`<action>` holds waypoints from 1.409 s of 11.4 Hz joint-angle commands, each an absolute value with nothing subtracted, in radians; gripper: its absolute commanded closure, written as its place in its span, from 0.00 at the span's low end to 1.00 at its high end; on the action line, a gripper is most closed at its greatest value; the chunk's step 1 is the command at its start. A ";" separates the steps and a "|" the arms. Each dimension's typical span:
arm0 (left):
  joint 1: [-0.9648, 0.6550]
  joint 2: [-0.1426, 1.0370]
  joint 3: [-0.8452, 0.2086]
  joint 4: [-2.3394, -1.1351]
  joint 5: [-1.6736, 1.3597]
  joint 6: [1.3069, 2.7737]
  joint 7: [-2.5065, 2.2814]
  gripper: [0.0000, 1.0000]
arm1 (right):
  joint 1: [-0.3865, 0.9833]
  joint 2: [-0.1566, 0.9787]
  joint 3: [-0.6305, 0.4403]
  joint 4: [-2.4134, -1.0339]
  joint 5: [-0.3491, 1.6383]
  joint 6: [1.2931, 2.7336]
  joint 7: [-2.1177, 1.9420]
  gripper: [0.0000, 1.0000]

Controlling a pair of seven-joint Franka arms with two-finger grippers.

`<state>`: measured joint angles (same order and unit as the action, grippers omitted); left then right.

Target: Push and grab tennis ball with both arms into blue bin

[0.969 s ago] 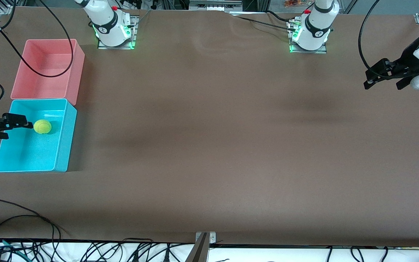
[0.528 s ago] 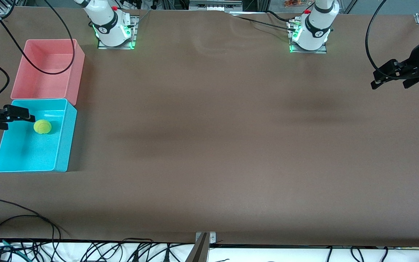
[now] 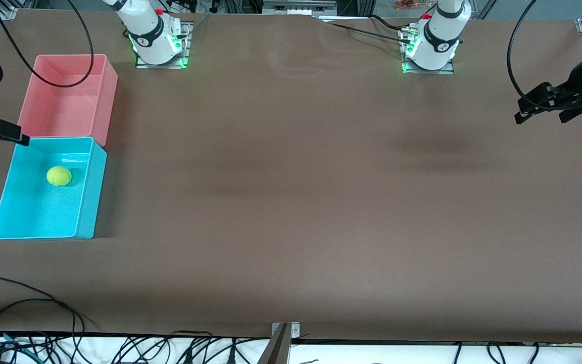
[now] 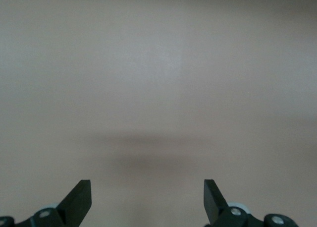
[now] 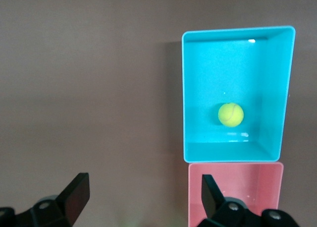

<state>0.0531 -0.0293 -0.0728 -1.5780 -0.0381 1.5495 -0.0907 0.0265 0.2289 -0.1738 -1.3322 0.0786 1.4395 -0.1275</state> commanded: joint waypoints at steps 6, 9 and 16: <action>0.060 -0.021 -0.075 -1.555 -0.052 1.529 -0.083 0.00 | 0.069 0.097 -0.158 -1.482 0.064 1.540 0.122 0.00; 0.060 -0.021 -0.077 -1.555 -0.052 1.529 -0.083 0.00 | 0.067 0.089 -0.158 -1.483 0.077 1.566 0.095 0.00; 0.060 -0.021 -0.075 -1.557 -0.052 1.528 -0.083 0.00 | 0.063 0.055 -0.164 -1.522 0.077 1.574 0.100 0.00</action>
